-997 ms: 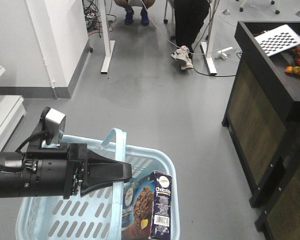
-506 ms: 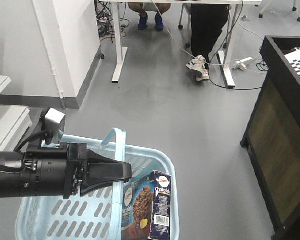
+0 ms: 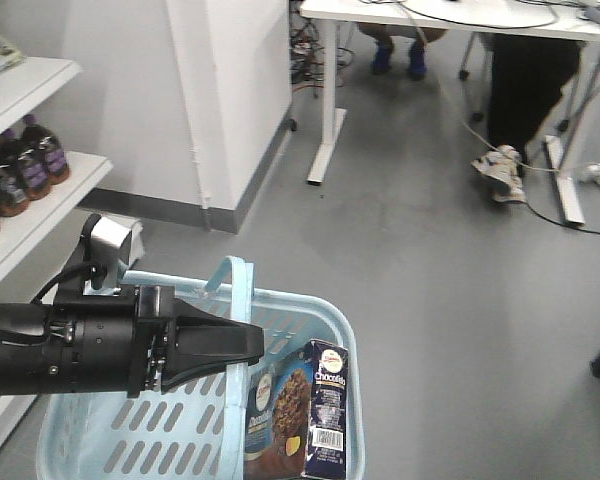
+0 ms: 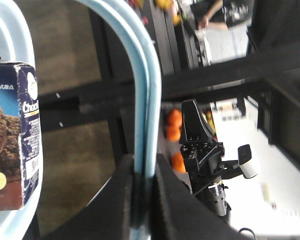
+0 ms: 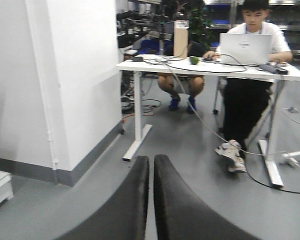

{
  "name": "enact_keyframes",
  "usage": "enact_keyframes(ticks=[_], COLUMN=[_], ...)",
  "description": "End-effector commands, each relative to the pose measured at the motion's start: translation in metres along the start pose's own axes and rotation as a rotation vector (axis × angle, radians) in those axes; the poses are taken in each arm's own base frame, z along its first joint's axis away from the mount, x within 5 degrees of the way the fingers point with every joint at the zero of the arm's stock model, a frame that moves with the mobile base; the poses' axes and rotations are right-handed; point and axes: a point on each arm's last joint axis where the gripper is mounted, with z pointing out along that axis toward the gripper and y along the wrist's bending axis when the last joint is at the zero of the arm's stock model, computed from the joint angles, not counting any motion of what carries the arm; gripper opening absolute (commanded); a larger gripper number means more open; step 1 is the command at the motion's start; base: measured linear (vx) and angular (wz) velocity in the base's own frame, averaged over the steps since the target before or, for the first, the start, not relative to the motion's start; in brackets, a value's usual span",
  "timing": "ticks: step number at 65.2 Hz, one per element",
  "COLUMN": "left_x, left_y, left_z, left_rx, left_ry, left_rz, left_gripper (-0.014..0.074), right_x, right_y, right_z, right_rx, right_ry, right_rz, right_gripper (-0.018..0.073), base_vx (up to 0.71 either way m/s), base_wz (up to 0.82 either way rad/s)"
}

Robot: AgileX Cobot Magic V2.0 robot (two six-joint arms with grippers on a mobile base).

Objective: Left arm holds basket, right arm returns cookies

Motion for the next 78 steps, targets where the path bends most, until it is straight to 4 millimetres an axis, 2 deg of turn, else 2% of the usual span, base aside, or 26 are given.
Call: enact_keyframes(ticks=[1, 78], left_x=[-0.0059, -0.0060], left_y=[-0.0271, -0.0269], left_z=[-0.0045, -0.0045], left_rx=[0.152, 0.151], left_ry=[-0.050, -0.051], left_rz=[0.000, 0.000], left_gripper=[-0.0003, -0.0003], right_x=[-0.0017, -0.0017], right_y=[0.0000, 0.0000], right_z=[-0.0001, -0.0001], right_rx=[0.002, 0.002], right_ry=[-0.065, -0.065], right_rz=[-0.006, -0.006], right_gripper=[-0.0006, -0.0006], base_vx=[0.29, 0.23], base_wz=[0.75, 0.78])
